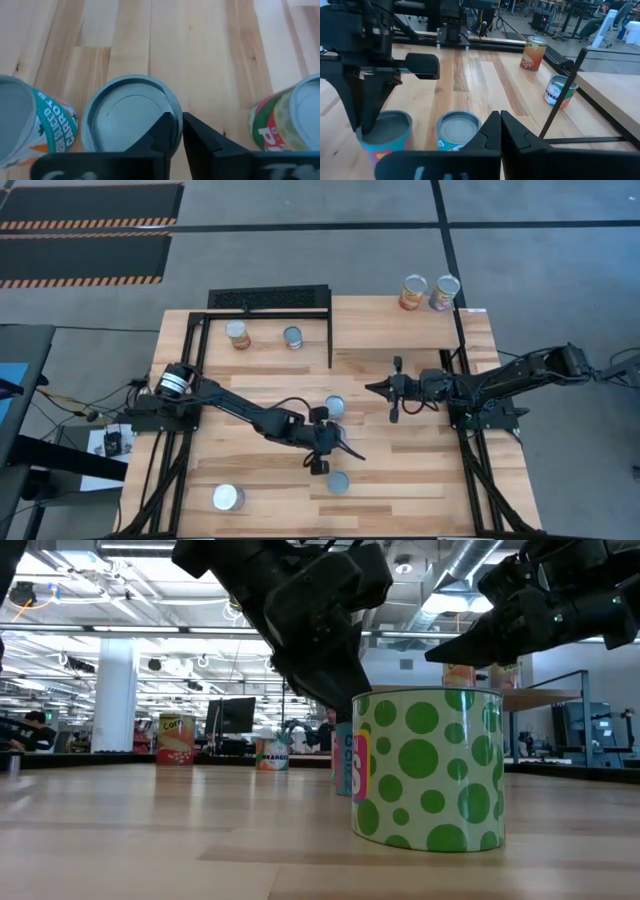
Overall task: Pick and place cans onto a shelf
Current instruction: Put the small canned corn on the shelf
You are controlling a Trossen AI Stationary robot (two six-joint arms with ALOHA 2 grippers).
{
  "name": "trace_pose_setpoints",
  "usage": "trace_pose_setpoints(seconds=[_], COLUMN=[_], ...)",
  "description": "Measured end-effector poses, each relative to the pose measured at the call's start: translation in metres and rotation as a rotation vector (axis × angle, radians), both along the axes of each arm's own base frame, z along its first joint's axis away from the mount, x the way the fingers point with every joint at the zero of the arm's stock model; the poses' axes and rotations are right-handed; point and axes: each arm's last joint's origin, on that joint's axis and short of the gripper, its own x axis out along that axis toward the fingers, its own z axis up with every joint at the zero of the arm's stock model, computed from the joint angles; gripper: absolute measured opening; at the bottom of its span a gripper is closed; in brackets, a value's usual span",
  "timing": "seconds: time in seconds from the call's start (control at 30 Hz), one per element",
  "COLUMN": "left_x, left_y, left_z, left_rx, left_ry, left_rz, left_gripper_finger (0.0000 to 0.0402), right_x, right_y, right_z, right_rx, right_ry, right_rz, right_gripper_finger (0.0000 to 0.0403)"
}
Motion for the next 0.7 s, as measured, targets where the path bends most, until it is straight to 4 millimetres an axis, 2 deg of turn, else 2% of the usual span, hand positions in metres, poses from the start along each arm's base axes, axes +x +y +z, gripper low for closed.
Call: trace_pose_setpoints(seconds=[0.17,0.3,0.43,0.57,0.7], left_x=[0.000,-0.004,-0.010,-0.021,-0.040], left_y=[0.000,-0.002,-0.007,-0.015,-0.013], left_z=[0.003,0.023,0.039,0.051,0.050], left_rx=[-0.003,0.000,0.014,0.049,-0.001], left_ry=[-0.013,-0.071,-0.111,-0.193,-0.302], left_rz=[0.004,-0.018,-0.039,-0.048,-0.058], left_gripper_finger=[0.0072,0.0098,0.0107,0.0083,0.0023], right_x=[0.000,0.000,0.000,0.000,0.000], right_y=[0.000,0.000,0.000,0.000,-0.001], right_z=[-0.001,-0.001,-0.001,-0.001,-0.001], right_rx=[0.013,0.013,0.010,0.000,-0.008], right_ry=[0.004,0.006,0.006,0.009,0.011], right_rz=[0.001,0.001,0.002,0.003,-0.021], right_gripper_finger=[0.0020,0.0031,0.0034,0.0022,0.0006])
